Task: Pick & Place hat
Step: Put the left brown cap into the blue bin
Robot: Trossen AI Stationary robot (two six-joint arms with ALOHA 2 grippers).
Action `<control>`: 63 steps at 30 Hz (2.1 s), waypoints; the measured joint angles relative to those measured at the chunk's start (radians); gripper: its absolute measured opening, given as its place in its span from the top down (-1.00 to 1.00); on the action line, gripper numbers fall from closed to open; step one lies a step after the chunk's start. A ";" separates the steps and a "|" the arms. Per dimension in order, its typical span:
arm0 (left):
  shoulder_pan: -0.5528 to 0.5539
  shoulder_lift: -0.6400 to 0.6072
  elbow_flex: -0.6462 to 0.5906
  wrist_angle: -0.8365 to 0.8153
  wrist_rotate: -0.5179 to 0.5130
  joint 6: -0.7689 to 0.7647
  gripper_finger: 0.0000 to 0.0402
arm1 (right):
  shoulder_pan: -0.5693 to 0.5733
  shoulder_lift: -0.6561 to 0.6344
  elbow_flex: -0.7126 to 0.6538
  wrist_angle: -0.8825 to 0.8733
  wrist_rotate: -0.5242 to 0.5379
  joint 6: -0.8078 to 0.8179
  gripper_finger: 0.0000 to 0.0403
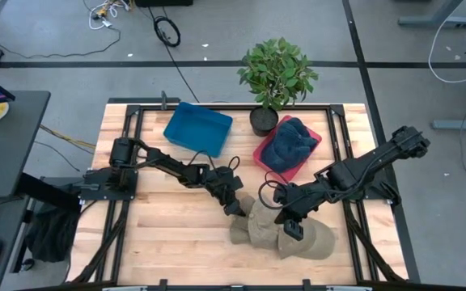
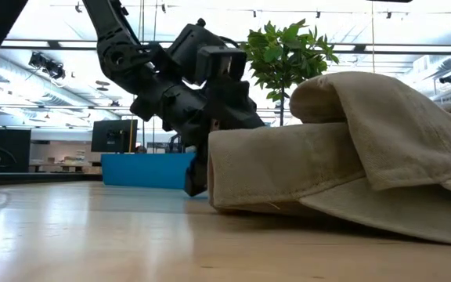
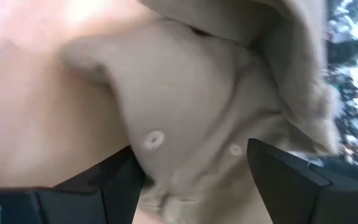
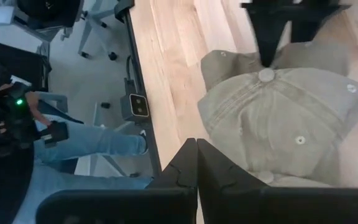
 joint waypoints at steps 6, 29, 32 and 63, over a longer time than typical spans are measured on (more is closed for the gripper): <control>-0.014 0.000 0.000 0.128 0.100 -0.008 -0.31 | 0.000 0.000 0.000 0.011 0.018 0.000 0.99; -0.023 0.000 0.000 0.064 0.074 0.026 0.11 | 0.000 0.000 0.000 0.021 0.019 -0.004 0.99; -0.023 0.000 0.000 0.008 0.020 0.034 0.11 | 0.000 0.000 0.000 0.020 0.019 -0.004 0.99; -0.139 -0.004 0.003 -0.110 -0.262 -0.144 0.11 | 0.000 -0.001 -0.001 0.027 0.045 -0.004 0.99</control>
